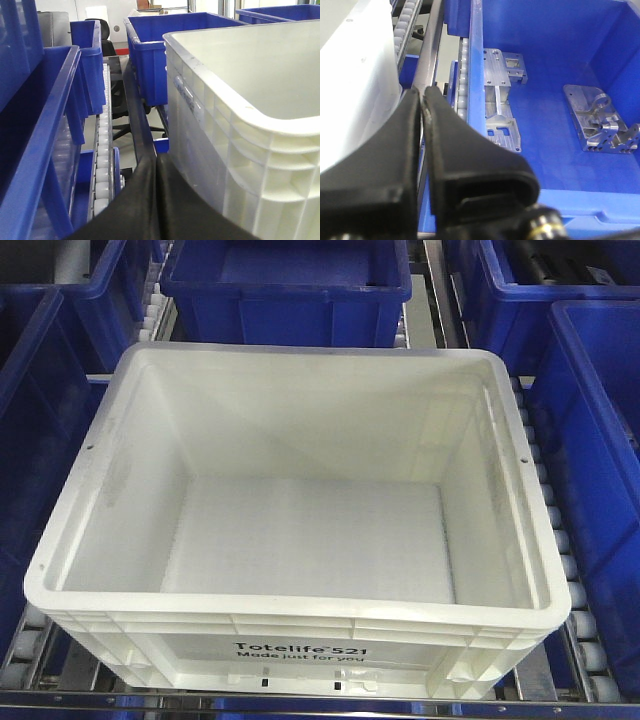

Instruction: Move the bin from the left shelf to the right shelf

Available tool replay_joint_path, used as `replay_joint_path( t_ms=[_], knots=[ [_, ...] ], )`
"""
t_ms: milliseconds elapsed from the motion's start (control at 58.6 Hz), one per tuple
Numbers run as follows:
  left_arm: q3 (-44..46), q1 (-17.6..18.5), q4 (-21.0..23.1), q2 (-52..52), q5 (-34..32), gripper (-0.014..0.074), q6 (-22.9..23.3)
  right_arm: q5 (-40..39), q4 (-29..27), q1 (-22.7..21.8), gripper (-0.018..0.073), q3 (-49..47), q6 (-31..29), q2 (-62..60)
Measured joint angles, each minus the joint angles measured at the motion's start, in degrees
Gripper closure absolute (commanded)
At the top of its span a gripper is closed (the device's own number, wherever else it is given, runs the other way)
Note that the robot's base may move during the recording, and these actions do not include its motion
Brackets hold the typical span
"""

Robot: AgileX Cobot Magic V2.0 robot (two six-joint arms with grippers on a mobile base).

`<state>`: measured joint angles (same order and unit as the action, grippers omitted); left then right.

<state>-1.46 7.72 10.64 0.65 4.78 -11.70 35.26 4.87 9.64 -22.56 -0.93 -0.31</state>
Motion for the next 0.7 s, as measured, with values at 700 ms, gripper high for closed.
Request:
replay_joint_path(
  t_ms=[700],
  knots=[
    [0.00, 0.00, 0.00, 0.00, 0.00, 0.0603, 0.00, -32.45, -2.97, 0.00, 0.0567, 23.96, 7.55, -0.11]
  ],
)
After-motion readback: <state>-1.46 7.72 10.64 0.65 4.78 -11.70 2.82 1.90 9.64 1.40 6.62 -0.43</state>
